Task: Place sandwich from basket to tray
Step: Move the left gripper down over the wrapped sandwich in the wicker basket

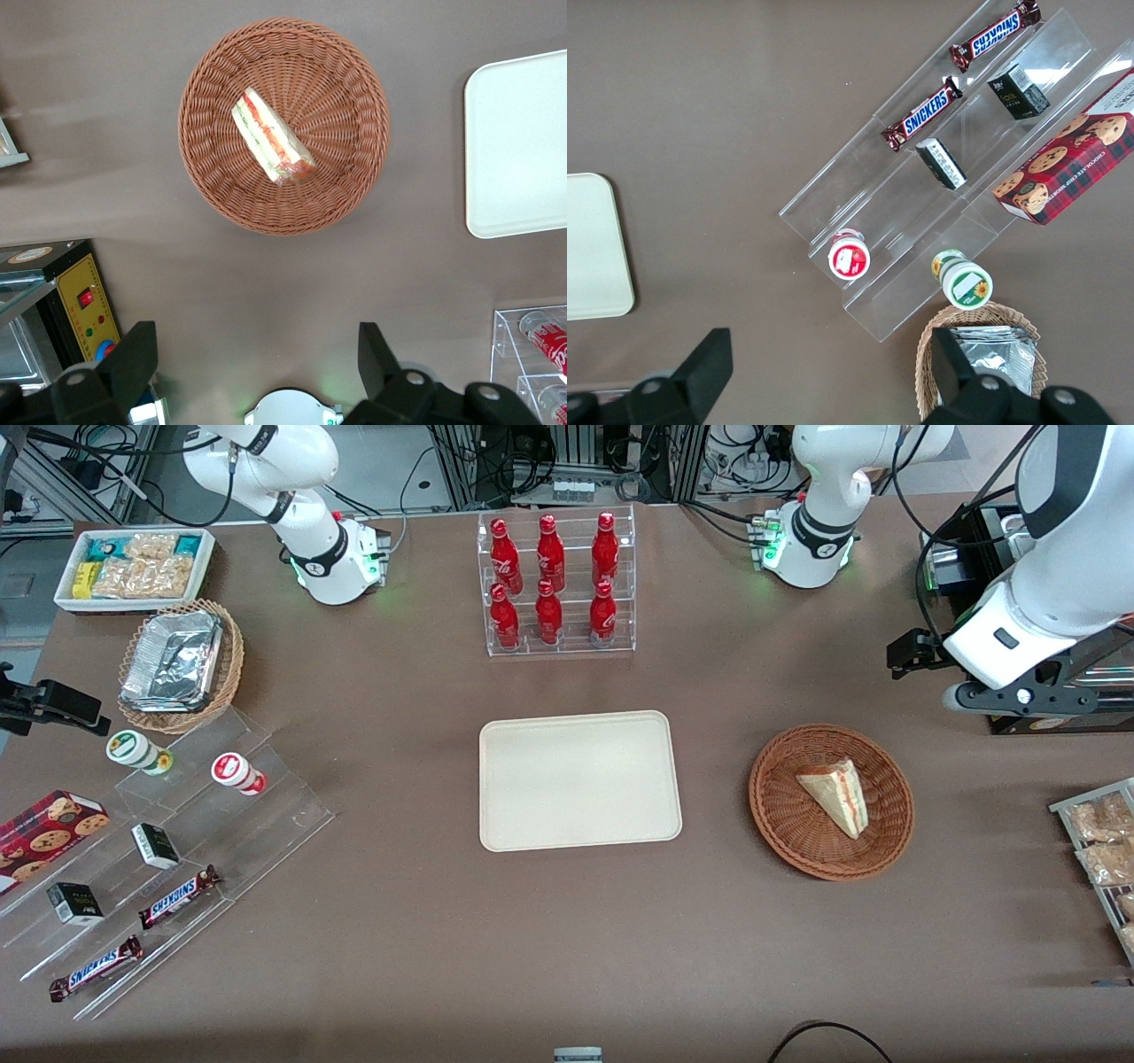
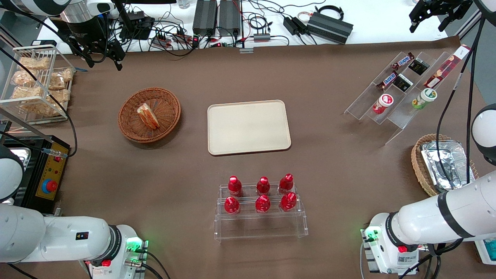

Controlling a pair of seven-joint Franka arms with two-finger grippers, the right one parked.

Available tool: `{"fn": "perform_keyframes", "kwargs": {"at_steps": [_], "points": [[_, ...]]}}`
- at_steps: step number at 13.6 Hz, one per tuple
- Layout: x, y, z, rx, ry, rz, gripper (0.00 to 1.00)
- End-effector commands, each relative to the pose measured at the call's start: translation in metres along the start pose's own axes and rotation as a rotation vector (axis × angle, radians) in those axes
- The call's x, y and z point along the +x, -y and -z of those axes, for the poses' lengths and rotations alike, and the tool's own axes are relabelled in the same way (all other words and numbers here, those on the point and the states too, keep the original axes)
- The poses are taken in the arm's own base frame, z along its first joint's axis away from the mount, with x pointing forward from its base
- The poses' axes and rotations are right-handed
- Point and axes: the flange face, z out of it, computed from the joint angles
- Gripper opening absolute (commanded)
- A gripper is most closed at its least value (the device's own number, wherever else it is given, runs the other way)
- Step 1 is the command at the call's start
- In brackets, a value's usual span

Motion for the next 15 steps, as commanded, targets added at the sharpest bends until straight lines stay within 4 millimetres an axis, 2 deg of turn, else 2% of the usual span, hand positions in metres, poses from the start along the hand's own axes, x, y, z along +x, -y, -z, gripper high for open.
{"fn": "perform_keyframes", "kwargs": {"at_steps": [1,3,5,11,15], "points": [[-0.005,-0.001,0.005,0.001,-0.008,-0.027,1.00],[-0.002,-0.001,0.001,0.000,-0.008,-0.031,1.00],[0.008,-0.002,-0.016,-0.002,0.001,-0.033,1.00],[0.035,-0.004,-0.108,-0.005,-0.042,-0.038,1.00],[0.045,-0.003,-0.164,-0.013,-0.066,-0.036,1.00]]}}
